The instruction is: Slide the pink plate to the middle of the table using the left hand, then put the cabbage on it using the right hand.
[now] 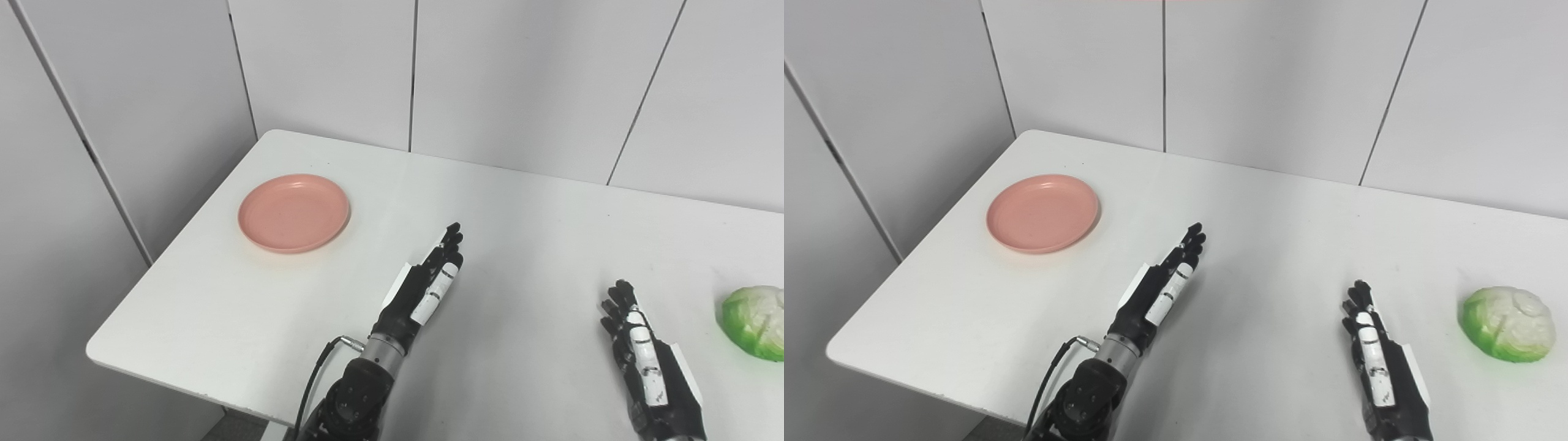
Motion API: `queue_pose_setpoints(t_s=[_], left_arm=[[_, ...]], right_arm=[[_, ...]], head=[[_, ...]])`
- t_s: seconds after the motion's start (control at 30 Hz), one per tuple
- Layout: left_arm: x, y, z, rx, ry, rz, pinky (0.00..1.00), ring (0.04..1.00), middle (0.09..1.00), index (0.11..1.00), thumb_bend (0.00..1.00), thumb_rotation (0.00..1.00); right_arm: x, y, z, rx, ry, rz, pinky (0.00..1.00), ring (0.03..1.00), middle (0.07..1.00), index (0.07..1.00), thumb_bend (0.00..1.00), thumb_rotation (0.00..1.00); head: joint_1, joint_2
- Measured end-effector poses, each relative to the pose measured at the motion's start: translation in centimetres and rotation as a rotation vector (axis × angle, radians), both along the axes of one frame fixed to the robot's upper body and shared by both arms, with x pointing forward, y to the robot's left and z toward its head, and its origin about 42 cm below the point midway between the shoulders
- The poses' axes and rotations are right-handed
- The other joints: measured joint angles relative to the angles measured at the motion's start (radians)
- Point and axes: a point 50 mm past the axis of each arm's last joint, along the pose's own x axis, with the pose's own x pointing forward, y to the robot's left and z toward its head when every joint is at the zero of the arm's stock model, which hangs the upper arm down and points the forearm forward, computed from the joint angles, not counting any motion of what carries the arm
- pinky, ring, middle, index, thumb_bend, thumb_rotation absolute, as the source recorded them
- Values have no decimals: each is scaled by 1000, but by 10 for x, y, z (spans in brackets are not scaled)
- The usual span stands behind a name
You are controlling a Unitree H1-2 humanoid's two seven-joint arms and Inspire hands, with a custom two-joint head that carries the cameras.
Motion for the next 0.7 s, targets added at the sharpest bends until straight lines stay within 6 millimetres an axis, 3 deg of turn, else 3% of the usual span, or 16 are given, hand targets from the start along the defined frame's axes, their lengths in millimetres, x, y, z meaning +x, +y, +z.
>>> queue_pose_setpoints(t_s=[0.2,0.37,0.6,0.7], left_arm=[[-12,6,6,-18,29,-9,1000,996,998,986,386,1000],[-12,20,31,-41,8,4,988,982,976,963,397,1000],[13,38,70,-119,-90,31,960,943,944,932,490,1000],[27,51,96,-132,-136,59,965,932,927,912,506,1000]], right_arm=[[0,0,0,2,2,-1,1000,1000,1000,1000,96,1000],[0,-1,0,3,1,-2,1000,1000,1000,1000,98,1000],[0,-1,0,4,1,-2,1000,1000,1000,1000,86,1000],[0,-1,1,4,1,0,1000,1000,1000,1000,76,1000]], head=[[5,5],[15,5],[34,-1],[37,0]])
